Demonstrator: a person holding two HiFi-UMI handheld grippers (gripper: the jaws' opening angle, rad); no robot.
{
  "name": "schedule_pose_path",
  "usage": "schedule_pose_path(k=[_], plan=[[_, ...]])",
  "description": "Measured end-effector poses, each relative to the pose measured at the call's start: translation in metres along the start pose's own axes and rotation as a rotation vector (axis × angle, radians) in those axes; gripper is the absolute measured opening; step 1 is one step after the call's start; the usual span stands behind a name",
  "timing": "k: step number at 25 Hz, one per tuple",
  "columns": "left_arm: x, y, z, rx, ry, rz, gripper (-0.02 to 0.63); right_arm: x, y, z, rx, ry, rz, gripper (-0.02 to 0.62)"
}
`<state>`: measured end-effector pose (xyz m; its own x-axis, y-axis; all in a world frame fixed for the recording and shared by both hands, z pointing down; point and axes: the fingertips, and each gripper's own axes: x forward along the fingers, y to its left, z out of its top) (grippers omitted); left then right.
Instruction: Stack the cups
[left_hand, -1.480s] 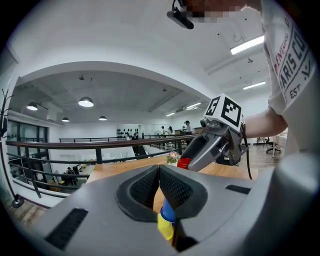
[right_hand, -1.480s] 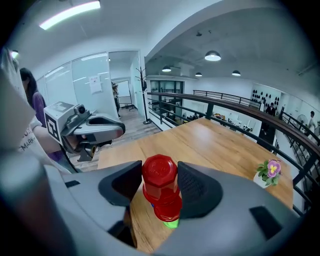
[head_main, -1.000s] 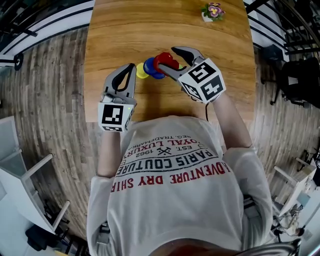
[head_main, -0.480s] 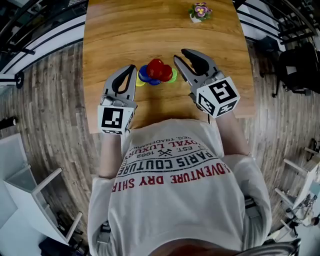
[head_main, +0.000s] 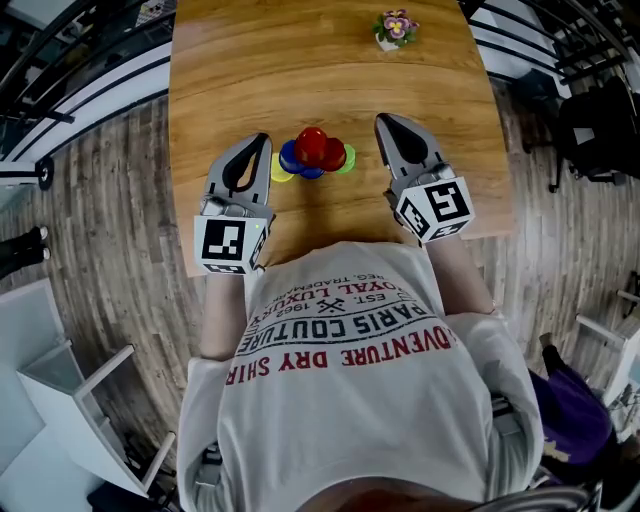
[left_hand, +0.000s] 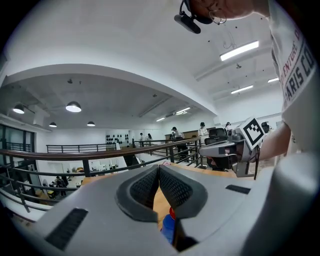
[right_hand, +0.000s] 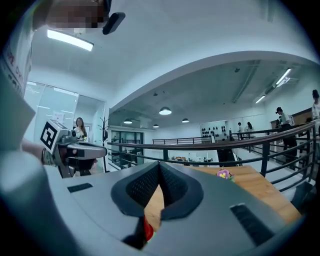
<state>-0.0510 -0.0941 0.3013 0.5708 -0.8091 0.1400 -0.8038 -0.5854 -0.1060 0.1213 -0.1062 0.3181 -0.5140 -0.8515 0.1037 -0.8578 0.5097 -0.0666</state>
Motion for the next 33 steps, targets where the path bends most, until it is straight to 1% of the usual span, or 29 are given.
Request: schedule_pose_path(k=[12, 16, 24, 28, 33], plan=[[-0.002, 0.002, -0.002, -0.021, 0.005, 0.019, 0.017, 0.006, 0.003, -0.005, -0.071, 0.02, 0.025, 0.028], [-0.002, 0.003, -0.004, -0.029, 0.008, 0.029, 0.017, 0.008, 0.005, -0.004, -0.074, 0.025, 0.03, 0.028], [-0.005, 0.001, -0.006, -0.034, 0.02, 0.037, 0.017, 0.006, 0.011, 0.004, -0.091, -0.001, 0.029, 0.028], [-0.005, 0.0, -0.008, -0.035, 0.029, 0.034, 0.017, 0.006, 0.011, 0.005, -0.077, -0.009, 0.023, 0.028], [-0.005, 0.0, -0.01, -0.037, 0.038, 0.028, 0.017, 0.008, 0.014, 0.007, -0.095, -0.017, 0.024, 0.028]])
